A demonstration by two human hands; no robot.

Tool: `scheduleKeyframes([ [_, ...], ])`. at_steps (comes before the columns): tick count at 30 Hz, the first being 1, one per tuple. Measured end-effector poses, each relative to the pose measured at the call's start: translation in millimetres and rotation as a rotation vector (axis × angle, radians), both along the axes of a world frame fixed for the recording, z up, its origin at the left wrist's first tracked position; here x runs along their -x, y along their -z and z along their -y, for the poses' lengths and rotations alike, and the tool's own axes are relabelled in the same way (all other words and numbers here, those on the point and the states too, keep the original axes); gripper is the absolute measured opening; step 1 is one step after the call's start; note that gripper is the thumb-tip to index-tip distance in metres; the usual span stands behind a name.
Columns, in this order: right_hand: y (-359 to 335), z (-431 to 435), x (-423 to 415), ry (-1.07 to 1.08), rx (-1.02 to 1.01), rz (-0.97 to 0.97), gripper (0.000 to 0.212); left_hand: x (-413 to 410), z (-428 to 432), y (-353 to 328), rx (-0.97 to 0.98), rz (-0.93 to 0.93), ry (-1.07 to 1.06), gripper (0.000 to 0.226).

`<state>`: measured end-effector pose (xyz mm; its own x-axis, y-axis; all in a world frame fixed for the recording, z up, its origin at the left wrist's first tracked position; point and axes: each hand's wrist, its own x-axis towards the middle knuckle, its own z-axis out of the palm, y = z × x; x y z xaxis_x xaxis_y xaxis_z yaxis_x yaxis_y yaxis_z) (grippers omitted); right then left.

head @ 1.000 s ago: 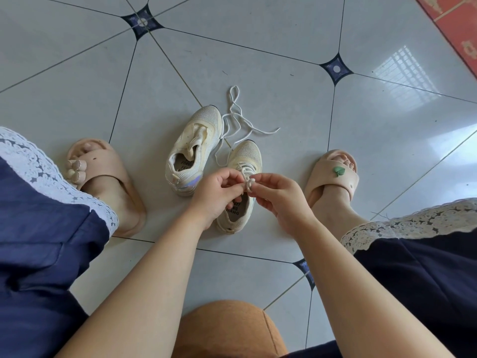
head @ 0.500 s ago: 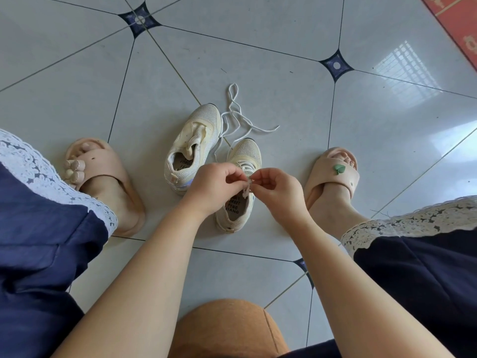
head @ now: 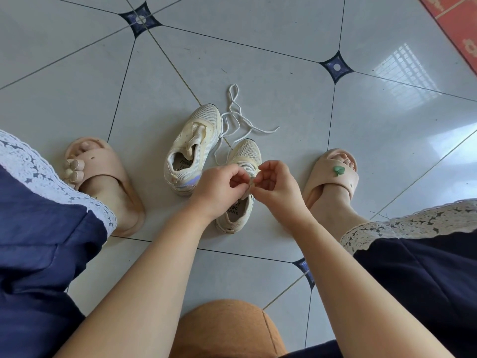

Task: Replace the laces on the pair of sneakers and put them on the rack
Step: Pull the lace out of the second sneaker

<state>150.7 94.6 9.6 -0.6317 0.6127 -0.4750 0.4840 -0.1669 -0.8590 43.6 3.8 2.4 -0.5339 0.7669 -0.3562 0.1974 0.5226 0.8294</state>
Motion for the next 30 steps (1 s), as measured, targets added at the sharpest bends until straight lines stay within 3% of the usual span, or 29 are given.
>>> scheduleKeyframes([
  [11,-5.8,6.5,2.7,-0.208,-0.404,0.040,0.046,3.2,-3.7,-1.1,0.095,-0.108,0.123,0.007],
  [17,-5.1,8.2,1.7,-0.169,-0.352,0.046,0.042,-0.4,-2.5,1.9,0.111,-0.058,0.067,0.010],
  [23,-4.0,-0.2,-3.8,-0.059,-0.162,0.109,0.019,-1.9,1.1,1.7,0.024,0.193,-0.151,0.021],
  [30,-3.5,1.2,-1.5,-0.186,-0.470,0.271,0.005,-2.0,2.2,1.5,-0.002,0.232,-0.163,0.022],
])
